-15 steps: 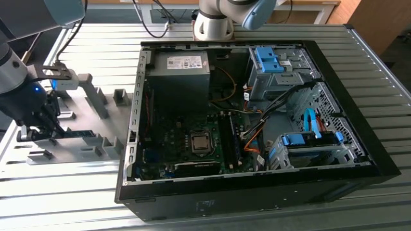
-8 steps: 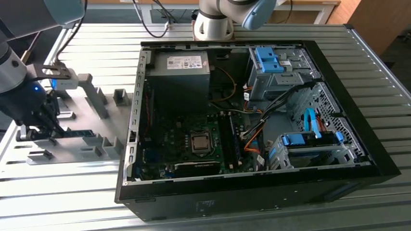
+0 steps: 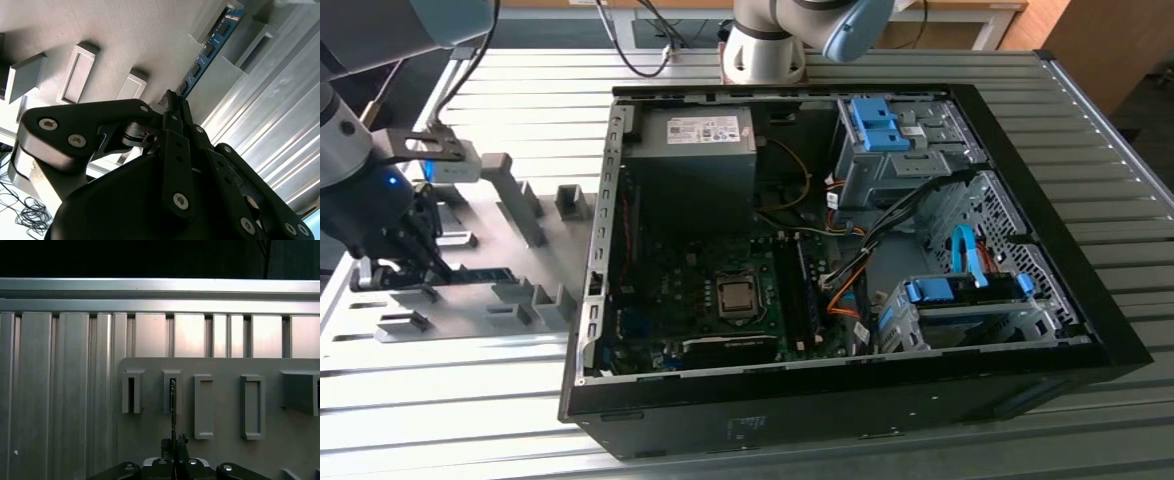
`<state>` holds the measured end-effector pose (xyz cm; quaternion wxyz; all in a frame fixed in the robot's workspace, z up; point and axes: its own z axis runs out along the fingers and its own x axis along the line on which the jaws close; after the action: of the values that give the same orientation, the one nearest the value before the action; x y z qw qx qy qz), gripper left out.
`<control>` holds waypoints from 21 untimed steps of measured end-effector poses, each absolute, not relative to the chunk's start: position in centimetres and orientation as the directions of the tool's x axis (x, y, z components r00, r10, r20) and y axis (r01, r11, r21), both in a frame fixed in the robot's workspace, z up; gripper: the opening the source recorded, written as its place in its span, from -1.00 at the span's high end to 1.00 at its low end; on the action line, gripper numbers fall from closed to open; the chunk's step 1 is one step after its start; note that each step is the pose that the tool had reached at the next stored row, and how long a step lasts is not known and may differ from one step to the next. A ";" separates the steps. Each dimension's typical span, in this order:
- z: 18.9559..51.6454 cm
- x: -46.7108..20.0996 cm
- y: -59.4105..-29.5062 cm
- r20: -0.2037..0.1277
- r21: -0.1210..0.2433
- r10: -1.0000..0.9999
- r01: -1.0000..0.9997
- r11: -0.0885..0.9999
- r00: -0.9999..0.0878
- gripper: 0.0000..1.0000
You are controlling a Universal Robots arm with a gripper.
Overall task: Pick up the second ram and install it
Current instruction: 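Pick up the second ram and move it above second insertion slot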
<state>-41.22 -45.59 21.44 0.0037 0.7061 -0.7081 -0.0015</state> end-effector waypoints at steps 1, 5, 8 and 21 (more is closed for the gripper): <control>21.5 -41.2 -45.6 0.003 0.007 -1.000 -1.000 0.003 -0.003 0.73; 21.6 -41.2 -45.6 0.003 0.007 -1.000 -1.000 0.003 -0.003 0.73; 21.6 -41.2 -45.6 0.003 0.007 -1.000 -1.000 0.003 -0.003 0.73; 22.3 -41.2 -45.6 0.003 0.007 -1.000 -1.000 0.003 -0.003 0.73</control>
<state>-41.22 -45.59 22.26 0.0038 0.7061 -0.7081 -0.0015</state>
